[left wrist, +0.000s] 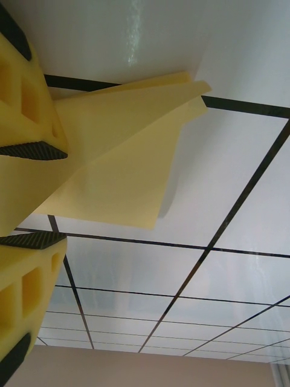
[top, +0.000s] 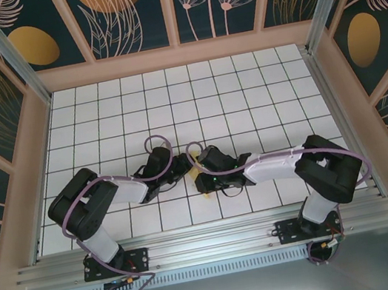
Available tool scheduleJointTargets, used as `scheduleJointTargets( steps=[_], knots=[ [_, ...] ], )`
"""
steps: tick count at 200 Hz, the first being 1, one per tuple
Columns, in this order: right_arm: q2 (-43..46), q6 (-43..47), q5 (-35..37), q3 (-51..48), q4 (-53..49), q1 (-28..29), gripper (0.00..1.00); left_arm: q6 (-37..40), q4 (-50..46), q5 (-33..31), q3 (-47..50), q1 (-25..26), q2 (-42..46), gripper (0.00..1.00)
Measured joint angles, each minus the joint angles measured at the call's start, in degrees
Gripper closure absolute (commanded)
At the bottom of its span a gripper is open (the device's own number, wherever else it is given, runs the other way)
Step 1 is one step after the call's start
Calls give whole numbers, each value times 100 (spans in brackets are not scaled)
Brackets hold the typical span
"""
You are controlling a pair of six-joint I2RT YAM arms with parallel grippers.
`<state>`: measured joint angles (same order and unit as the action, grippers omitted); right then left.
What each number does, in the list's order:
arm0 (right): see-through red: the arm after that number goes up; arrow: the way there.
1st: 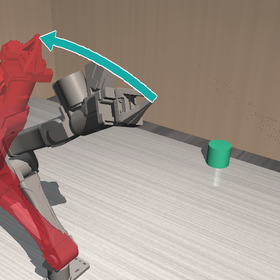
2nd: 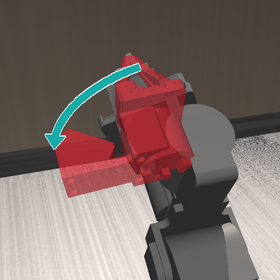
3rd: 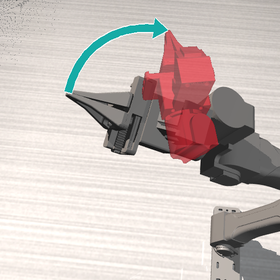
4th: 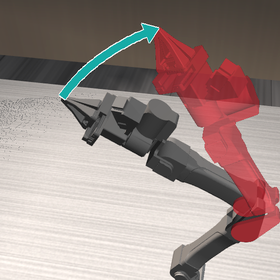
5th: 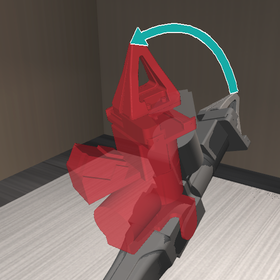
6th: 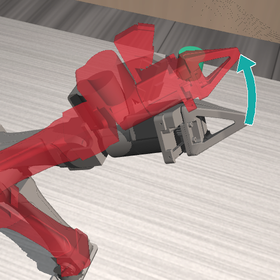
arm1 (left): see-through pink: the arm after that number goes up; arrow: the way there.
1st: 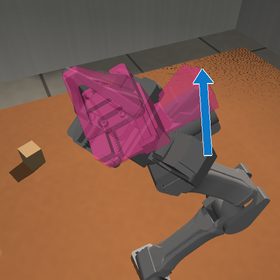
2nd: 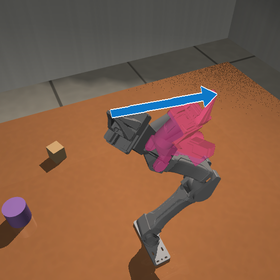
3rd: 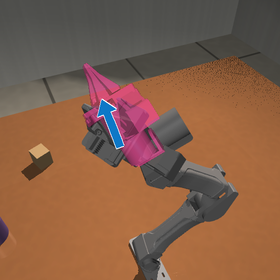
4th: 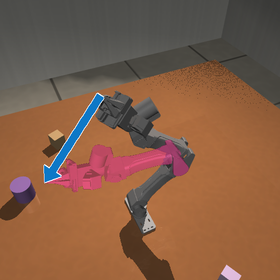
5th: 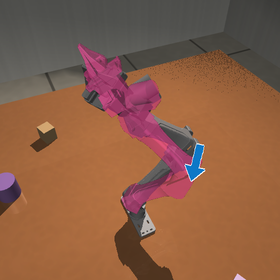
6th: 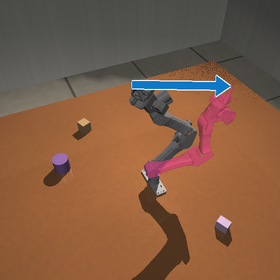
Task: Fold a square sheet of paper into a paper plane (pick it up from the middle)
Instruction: Fold the wing for the fifth time at the center of the table.
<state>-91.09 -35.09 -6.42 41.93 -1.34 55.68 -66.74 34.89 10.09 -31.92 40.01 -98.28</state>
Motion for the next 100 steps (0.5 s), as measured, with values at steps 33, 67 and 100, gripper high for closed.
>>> scheduleJointTargets(
  steps=[33, 67, 100],
  knots=[
    [92, -2, 214, 111, -286, 85, 77, 11, 2, 11, -2, 0, -2, 62],
    [111, -33, 214, 120, -382, 122, 91, 11, 2, 46, -26, -11, -24, 62],
    [107, -57, 195, 122, -380, 140, 100, 11, 2, 70, -44, -17, -42, 62]
  ],
)
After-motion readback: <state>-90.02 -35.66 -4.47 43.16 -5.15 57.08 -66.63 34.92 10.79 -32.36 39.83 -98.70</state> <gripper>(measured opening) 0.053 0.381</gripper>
